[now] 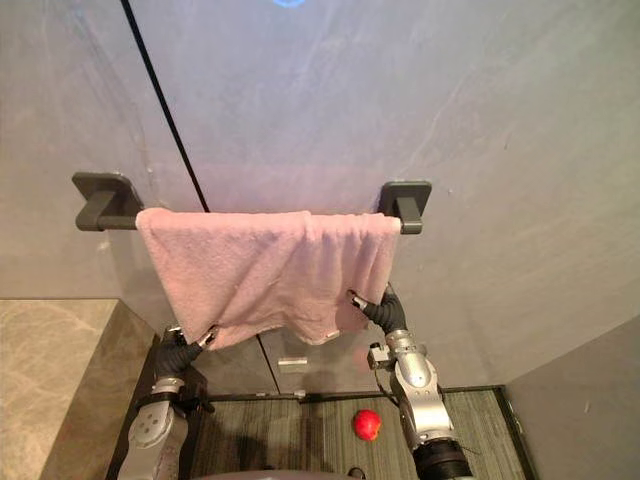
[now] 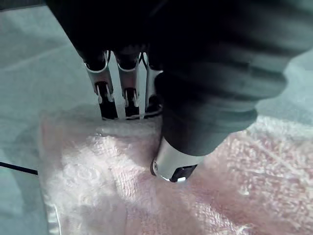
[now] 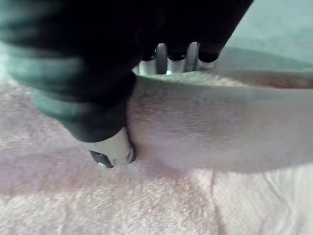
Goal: Organize washtable
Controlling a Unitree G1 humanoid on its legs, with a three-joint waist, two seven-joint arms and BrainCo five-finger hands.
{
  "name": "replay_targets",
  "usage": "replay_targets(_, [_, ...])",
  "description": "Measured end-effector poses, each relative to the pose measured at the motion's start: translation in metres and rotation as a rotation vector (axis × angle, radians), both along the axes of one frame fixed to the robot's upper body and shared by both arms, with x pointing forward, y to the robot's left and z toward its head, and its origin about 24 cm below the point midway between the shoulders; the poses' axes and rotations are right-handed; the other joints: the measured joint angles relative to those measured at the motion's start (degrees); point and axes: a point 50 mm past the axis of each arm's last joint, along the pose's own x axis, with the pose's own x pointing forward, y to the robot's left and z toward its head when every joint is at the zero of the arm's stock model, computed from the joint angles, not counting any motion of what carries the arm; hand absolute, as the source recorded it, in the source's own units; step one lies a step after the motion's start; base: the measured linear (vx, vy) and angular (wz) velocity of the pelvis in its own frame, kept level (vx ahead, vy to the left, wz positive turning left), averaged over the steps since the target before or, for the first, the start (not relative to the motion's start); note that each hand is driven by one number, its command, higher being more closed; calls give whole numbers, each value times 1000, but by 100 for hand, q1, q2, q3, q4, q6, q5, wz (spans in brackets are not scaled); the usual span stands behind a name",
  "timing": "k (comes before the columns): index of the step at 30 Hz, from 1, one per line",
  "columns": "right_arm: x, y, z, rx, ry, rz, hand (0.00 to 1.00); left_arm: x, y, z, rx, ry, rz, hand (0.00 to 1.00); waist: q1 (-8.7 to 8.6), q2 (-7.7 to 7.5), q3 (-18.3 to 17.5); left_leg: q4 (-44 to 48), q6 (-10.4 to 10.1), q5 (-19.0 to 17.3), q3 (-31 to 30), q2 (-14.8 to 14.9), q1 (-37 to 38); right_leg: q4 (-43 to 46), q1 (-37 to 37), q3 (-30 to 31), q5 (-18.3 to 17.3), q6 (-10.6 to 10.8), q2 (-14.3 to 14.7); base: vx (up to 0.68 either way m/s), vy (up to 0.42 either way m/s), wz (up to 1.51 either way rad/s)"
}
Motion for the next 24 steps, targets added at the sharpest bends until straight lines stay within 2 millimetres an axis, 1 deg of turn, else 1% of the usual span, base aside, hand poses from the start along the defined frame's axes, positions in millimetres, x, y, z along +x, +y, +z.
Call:
replay_targets(2, [-4, -1, -5, 11, 27, -27, 0, -1, -1, -1, -3, 9, 1, 0, -2, 1, 1, 0, 0, 0, 2, 3, 5, 0, 5, 1, 0, 0, 2, -35, -11, -1])
replay_targets(7, [-27, -6, -32, 4, 162, -92, 0, -14, -2, -10, -14, 58, 9, 0, -10, 20, 16, 1, 0, 0, 8, 12, 14, 0, 15, 5, 0, 0, 2, -35, -12, 0])
replay_targets(10, [-34, -8, -37, 0, 185, -116, 0, -18, -2, -12, -17, 69, 13, 0, -6, 28, 22, 2, 0, 0, 7, 21, 48, 1, 50, 2, 0, 0, 1, -38, -15, 1])
replay_targets(15, [-38, -9, -40, 2, 198, -124, 0, -19, -3, -12, -30, 69, 25, 0, -4, 78, 87, 18, 0, -1, 6, 31, 106, 13, 102, 4, -1, 1, -8, -59, -13, 0])
replay_targets(18, [-45, -16, -44, 5, 221, -160, 0, -23, -2, -14, -66, 72, 55, 0, -3, 99, 93, 20, 0, -1, 4, 33, 108, 30, 101, 5, -4, 3, -8, -33, -8, 0])
replay_targets(21, [-57, -31, -50, 28, 258, -269, 0, -31, 3, -14, -131, 68, 117, 0, -1, 109, 103, 15, -1, -7, 8, 34, 110, 43, 97, 8, -24, 13, -21, 0, 0, 0])
replay_targets(23, [-68, -43, -53, 44, 283, -351, 0, -37, 10, -8, -180, 31, 189, 0, 0, 108, 103, 20, -8, -35, 19, 37, 121, 68, 98, 15, -62, 25, -26, 0, 0, 0])
replay_targets(24, [-72, -48, -51, 44, 277, -375, 0, -38, 13, -3, -183, 9, 204, 0, 2, 110, 104, 25, -9, -46, 25, 40, 125, 85, 98, 14, -82, 29, -31, 0, 0, 0])
